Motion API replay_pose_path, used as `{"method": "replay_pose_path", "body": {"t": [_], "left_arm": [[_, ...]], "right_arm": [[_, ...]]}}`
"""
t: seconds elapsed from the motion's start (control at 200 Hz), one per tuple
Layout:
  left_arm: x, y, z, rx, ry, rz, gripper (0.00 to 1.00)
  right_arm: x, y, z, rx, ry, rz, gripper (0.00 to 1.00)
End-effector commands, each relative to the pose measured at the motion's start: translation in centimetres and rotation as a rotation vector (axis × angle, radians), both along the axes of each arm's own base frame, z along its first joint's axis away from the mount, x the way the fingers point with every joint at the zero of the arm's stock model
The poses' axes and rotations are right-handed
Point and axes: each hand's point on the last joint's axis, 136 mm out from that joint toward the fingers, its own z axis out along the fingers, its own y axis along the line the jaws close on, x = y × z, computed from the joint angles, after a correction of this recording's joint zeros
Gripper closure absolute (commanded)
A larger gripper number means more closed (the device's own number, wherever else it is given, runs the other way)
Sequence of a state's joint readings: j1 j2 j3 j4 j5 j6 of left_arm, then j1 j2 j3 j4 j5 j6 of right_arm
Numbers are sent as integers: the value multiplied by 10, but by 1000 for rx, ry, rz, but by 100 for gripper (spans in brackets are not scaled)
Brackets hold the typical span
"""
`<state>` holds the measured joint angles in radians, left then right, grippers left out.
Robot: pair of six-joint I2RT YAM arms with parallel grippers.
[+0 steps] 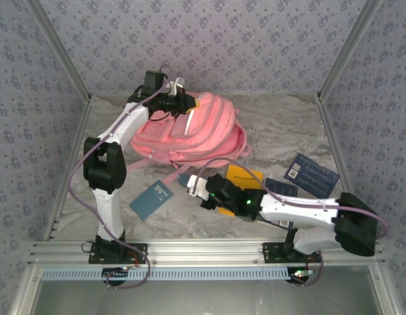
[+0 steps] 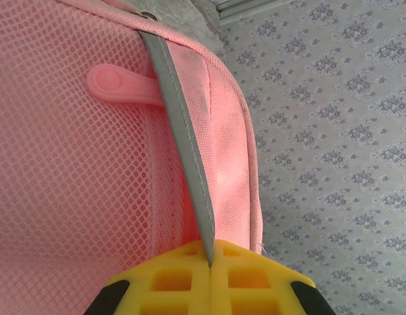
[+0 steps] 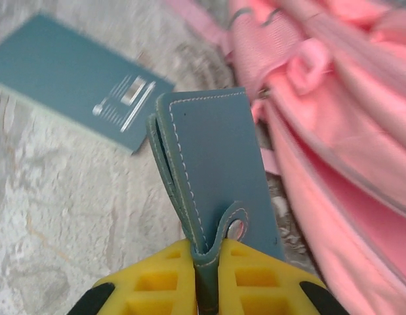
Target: Pack the student bag
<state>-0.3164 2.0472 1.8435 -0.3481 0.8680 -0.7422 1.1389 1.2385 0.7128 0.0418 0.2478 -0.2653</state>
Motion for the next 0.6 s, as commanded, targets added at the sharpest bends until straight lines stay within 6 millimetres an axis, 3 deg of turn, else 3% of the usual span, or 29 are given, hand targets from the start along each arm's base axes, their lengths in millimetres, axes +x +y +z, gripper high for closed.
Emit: {"method": "replay_pose_path", "body": {"t": [0.0, 0.24, 0.36, 0.465, 0.595], "left_arm": [[-15, -1, 66, -66, -127, -48, 100], [-31, -6, 101, -101, -195, -94, 100], [-41, -7, 129, -118, -262, -139, 100], [-46, -8, 146, -141, -292, -164, 100], [-54, -9, 162, -166, -324, -189, 100]], "right_arm": [[9, -17, 38, 185, 6, -100, 100], [31, -106, 80, 313, -16, -455, 100], [42, -161, 82, 434, 95, -682, 100], [46, -185, 81, 521, 182, -753, 100], [54, -193, 80, 611, 299, -766, 100]]}}
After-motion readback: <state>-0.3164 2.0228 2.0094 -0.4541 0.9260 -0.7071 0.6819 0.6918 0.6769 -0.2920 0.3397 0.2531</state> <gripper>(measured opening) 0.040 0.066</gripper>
